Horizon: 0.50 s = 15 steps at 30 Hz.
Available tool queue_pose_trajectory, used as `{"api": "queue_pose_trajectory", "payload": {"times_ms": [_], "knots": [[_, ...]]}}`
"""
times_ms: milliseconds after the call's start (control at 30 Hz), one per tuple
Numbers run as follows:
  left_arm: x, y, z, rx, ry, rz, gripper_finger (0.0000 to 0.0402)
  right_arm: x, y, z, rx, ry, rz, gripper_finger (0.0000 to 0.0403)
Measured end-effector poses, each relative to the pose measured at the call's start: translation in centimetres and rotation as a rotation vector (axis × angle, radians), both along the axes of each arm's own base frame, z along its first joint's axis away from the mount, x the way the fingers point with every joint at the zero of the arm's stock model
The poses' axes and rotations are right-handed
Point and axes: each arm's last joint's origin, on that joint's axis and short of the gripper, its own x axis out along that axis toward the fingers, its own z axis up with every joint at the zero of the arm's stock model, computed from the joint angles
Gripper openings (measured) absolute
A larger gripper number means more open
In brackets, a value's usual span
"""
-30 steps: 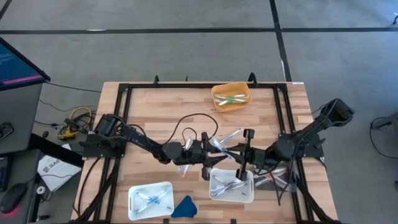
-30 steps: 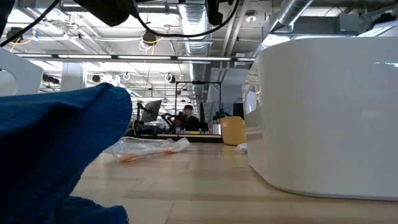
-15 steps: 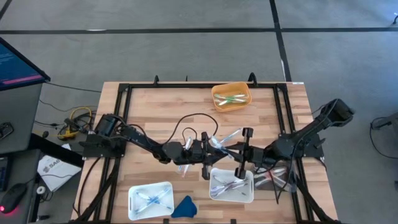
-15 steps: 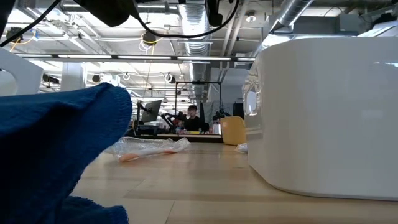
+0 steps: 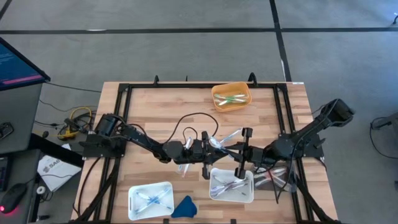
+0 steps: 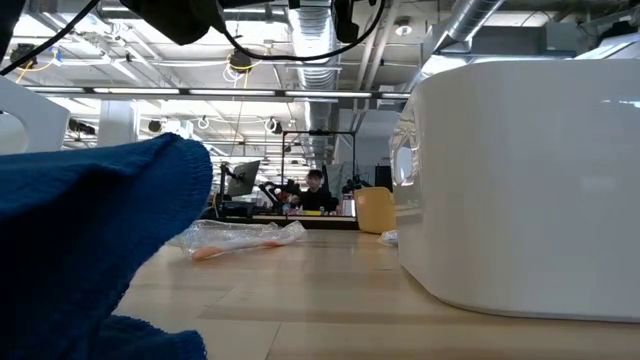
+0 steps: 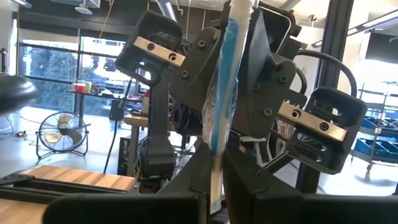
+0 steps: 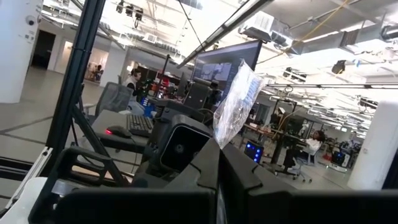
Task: Pick & Place Toothbrushes
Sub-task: Put the blue toothbrush into the left white bin
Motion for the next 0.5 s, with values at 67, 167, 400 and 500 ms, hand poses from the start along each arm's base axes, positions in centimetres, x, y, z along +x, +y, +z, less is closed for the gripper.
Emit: {"api": "queue_pose_trajectory", "payload": {"times_ms": [67,167,400,500], "knots": [[0.00,-0.02,0.00,0.000,0.000,0.000,0.0010,0.00,0.01,0.00,0.000,0.000,0.000,0.0000],[0.00,-0.03,0.00,0.003,-0.001,-0.010,0.0010,0.00,0.01,0.00,0.000,0.000,0.001,0.0000],[-0.01,-0.06,0.02,0.006,-0.004,-0.020,0.0042,-0.02,0.05,-0.02,0.000,0.001,0.002,0.0000],[-0.04,-0.03,0.13,0.001,-0.014,-0.009,0.0083,0.01,0.06,-0.11,-0.003,0.008,-0.001,0.0000]]}}
